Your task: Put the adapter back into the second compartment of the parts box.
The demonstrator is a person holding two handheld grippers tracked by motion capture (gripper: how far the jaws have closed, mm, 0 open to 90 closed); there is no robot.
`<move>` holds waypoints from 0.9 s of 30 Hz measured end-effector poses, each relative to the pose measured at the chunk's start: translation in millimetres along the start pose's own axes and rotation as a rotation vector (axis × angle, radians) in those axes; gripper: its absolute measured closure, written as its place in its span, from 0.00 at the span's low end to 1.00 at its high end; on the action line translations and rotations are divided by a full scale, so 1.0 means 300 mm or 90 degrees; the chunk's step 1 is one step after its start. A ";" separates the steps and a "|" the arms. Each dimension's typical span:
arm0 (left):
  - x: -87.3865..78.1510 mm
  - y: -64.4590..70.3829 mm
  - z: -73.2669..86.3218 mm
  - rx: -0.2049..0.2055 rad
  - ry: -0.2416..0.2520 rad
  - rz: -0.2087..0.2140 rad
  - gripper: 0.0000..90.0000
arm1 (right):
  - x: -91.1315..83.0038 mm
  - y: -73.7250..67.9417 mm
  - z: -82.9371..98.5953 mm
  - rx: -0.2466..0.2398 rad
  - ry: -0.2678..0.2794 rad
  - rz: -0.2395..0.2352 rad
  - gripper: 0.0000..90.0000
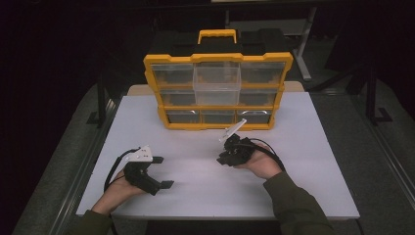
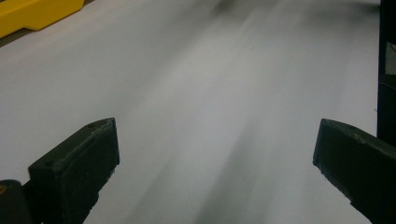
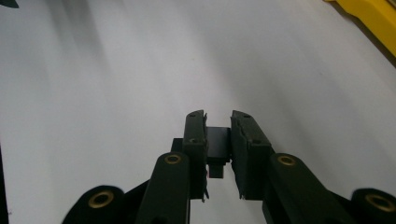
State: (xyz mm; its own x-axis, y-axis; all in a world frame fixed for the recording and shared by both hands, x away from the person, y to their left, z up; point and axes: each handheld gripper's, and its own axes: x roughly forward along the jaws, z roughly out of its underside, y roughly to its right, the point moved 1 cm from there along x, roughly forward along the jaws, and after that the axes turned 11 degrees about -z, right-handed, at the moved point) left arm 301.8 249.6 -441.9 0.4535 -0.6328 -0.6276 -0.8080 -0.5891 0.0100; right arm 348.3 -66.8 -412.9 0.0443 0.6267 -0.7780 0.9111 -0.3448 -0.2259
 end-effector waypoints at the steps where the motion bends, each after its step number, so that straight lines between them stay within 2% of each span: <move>1: 0.000 0.000 0.000 0.000 0.000 0.000 0.00 | -0.006 0.000 0.001 0.001 0.000 -0.001 0.84; 13: 0.003 0.001 0.001 -0.001 -0.002 0.000 0.00 | -0.090 0.003 0.013 0.006 0.010 -0.007 0.84; 27: 0.003 -0.001 0.002 -0.004 -0.002 0.000 0.00 | -0.212 0.021 0.006 0.005 0.021 0.007 0.84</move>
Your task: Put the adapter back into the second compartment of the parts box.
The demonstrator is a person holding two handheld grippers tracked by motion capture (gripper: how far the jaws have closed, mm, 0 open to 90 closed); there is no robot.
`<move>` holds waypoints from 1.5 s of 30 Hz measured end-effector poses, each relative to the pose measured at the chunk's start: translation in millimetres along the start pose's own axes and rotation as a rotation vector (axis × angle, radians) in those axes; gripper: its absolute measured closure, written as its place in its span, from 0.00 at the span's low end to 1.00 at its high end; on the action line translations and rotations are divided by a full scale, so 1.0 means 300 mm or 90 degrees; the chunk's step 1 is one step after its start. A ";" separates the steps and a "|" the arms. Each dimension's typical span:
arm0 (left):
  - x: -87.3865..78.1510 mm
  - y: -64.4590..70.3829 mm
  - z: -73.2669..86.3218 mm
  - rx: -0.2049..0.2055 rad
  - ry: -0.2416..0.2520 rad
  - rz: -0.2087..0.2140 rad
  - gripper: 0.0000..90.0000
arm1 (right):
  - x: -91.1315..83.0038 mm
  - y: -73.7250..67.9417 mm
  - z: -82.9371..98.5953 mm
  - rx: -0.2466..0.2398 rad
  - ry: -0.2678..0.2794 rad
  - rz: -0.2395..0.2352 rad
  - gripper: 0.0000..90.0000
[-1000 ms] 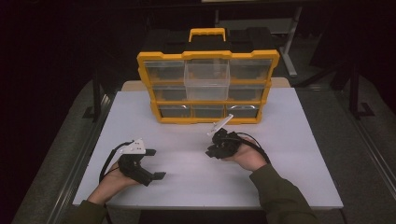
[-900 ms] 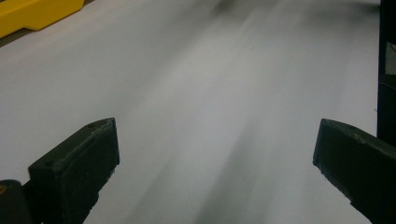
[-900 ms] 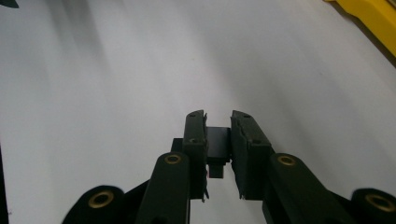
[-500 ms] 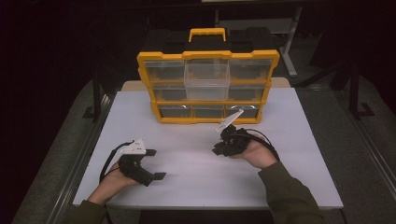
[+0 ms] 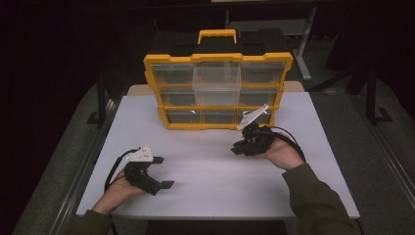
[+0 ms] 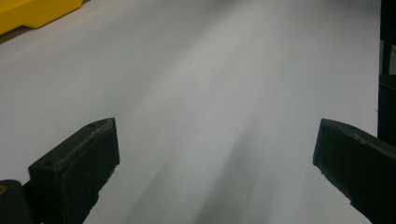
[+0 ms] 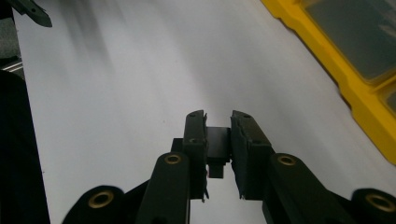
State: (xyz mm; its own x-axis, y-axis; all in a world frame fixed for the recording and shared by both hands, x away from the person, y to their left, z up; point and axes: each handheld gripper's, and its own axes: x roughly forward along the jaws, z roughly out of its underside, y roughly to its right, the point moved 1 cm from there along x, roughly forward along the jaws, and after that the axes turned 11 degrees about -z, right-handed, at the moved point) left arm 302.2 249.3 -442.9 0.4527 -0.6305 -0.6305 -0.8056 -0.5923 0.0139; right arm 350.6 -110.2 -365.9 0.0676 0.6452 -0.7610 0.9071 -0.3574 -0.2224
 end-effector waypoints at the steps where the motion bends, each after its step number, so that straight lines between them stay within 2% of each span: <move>1: 0.000 0.000 0.000 0.000 0.000 0.000 0.00 | 0.000 0.000 0.000 0.000 0.000 0.000 0.84; 14: 0.002 0.002 0.002 0.002 -0.002 0.005 0.00 | -0.104 0.018 -0.031 0.000 0.009 -0.007 0.84; 45: -0.003 -0.002 0.003 -0.002 0.002 0.005 0.00 | -0.317 0.034 -0.138 0.000 0.049 0.019 0.84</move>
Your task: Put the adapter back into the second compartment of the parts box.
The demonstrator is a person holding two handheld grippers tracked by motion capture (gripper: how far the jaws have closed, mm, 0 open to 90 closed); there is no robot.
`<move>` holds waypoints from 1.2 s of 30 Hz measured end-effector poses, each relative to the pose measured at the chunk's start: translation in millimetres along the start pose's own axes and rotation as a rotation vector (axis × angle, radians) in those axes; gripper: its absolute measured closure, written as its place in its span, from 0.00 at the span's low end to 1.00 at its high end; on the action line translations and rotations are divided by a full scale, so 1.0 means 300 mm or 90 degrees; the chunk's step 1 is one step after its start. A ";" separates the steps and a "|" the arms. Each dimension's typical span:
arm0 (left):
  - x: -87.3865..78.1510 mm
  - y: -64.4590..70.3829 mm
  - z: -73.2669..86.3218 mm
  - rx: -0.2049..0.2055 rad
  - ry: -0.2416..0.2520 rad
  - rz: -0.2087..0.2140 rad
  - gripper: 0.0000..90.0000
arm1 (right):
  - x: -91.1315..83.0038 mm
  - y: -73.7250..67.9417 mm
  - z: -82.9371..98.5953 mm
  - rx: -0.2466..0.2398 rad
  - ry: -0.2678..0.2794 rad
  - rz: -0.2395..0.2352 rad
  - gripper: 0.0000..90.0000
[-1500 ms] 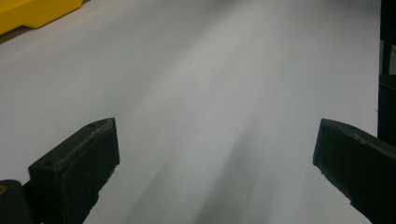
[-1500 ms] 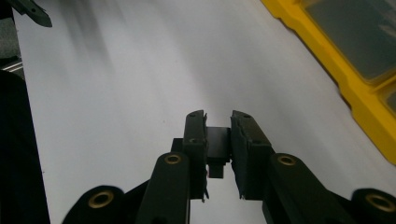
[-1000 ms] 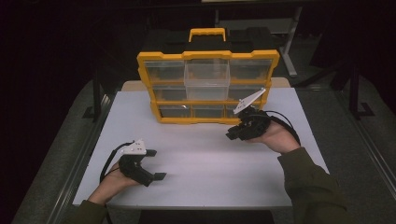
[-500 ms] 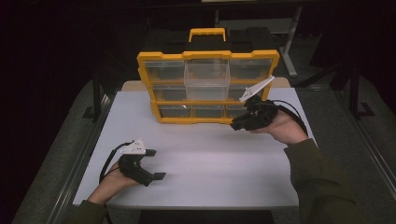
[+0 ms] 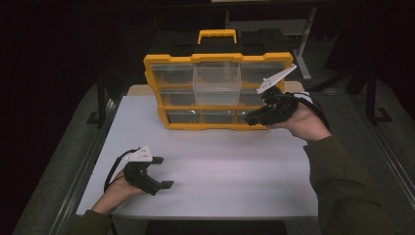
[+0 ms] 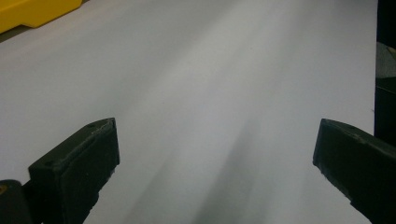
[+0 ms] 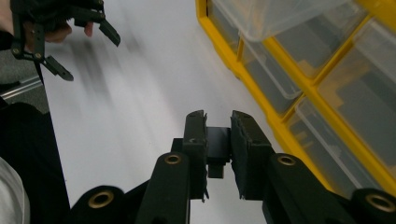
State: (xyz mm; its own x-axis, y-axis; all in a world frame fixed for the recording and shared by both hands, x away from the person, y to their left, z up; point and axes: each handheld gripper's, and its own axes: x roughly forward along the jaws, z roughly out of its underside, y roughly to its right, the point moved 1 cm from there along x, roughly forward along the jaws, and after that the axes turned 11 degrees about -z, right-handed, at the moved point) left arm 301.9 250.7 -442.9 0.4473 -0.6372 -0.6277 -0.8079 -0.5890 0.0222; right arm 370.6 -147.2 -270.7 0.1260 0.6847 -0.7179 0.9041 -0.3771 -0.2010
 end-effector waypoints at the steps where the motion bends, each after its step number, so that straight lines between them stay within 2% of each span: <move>1: 0.000 0.000 0.000 0.000 0.000 0.000 0.00 | -0.005 0.000 -0.004 -0.002 0.001 0.001 0.84; 17: -0.003 0.000 -0.001 -0.002 0.001 -0.001 0.00 | -0.141 0.002 -0.113 -0.015 0.020 0.018 0.84; 21: -0.003 0.001 -0.001 -0.001 0.000 0.000 0.00 | -0.160 -0.001 -0.132 -0.018 0.023 0.022 0.84; 29: -0.002 0.003 -0.001 -0.001 -0.001 0.002 0.00 | -0.219 -0.003 -0.217 -0.032 0.045 0.028 0.84; 36: -0.005 -0.002 -0.003 -0.007 0.000 0.001 0.00 | -0.223 -0.001 -0.287 -0.041 0.049 0.023 0.84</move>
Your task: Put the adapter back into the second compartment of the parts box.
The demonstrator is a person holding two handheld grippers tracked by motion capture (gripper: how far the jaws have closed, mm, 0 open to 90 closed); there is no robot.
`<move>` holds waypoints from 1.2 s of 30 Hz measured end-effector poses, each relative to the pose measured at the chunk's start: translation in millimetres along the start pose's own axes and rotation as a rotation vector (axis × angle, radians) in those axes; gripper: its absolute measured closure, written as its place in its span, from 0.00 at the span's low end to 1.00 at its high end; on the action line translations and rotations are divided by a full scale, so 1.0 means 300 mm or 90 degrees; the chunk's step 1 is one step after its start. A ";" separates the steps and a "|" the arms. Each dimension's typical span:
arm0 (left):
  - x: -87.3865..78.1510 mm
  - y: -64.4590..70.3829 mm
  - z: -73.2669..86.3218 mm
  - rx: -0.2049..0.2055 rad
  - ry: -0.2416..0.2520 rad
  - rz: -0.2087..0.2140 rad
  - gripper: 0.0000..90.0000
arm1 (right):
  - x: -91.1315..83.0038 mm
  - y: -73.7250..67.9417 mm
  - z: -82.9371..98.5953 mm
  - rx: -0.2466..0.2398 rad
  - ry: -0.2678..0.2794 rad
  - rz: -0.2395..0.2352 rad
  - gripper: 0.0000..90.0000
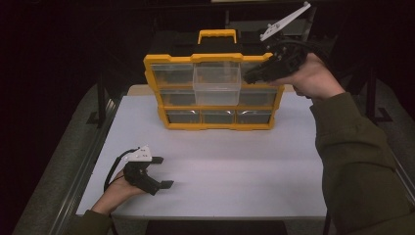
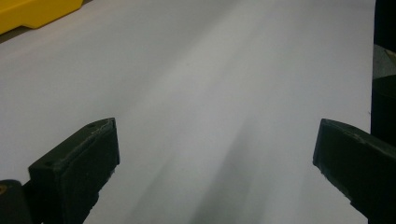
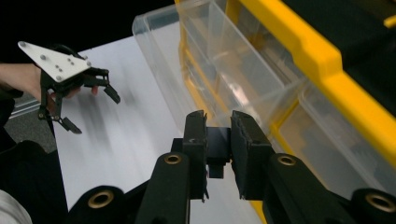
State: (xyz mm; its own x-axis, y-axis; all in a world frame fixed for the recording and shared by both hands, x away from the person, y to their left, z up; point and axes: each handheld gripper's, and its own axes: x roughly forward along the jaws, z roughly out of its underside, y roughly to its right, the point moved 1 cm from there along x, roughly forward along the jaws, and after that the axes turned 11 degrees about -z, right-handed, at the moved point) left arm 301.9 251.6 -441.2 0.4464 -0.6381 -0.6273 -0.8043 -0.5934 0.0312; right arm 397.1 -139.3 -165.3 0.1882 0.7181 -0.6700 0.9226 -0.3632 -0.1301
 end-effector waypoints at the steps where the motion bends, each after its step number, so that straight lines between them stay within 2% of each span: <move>1: -0.001 -0.002 0.000 -0.003 0.002 -0.001 0.00 | 0.007 0.003 -0.017 -0.002 0.001 -0.001 0.84; 7: -0.001 -0.005 0.002 -0.002 0.000 0.000 0.00 | 0.046 0.013 -0.059 -0.005 0.007 -0.011 0.84; 15: -0.008 -0.008 0.005 -0.006 0.004 -0.003 0.00 | 0.088 0.024 -0.086 0.002 0.000 -0.024 0.83; 19: -0.011 -0.007 0.005 -0.006 0.007 -0.004 0.00 | 0.091 0.025 -0.088 0.008 0.006 -0.029 0.70; 24: -0.010 -0.005 0.006 -0.004 0.005 -0.004 0.00 | 0.072 0.018 -0.075 0.015 0.009 -0.026 0.62; 30: -0.010 -0.002 0.006 -0.002 0.005 -0.004 0.00 | 0.042 0.007 -0.036 0.022 0.008 -0.013 0.51; 32: -0.010 -0.001 0.006 -0.002 0.005 -0.004 0.00 | 0.036 0.001 -0.009 0.024 0.008 -0.006 0.43; 36: -0.009 0.000 0.007 -0.001 0.003 -0.003 0.00 | 0.034 -0.003 0.024 0.026 0.011 0.000 0.37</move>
State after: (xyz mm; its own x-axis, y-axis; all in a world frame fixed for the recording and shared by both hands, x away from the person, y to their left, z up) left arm 299.8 254.4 -441.0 0.4525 -0.6374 -0.6237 -0.8016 -0.5971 0.0286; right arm 395.8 -136.0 -177.3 0.1943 0.7278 -0.6577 0.9082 -0.3868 -0.1597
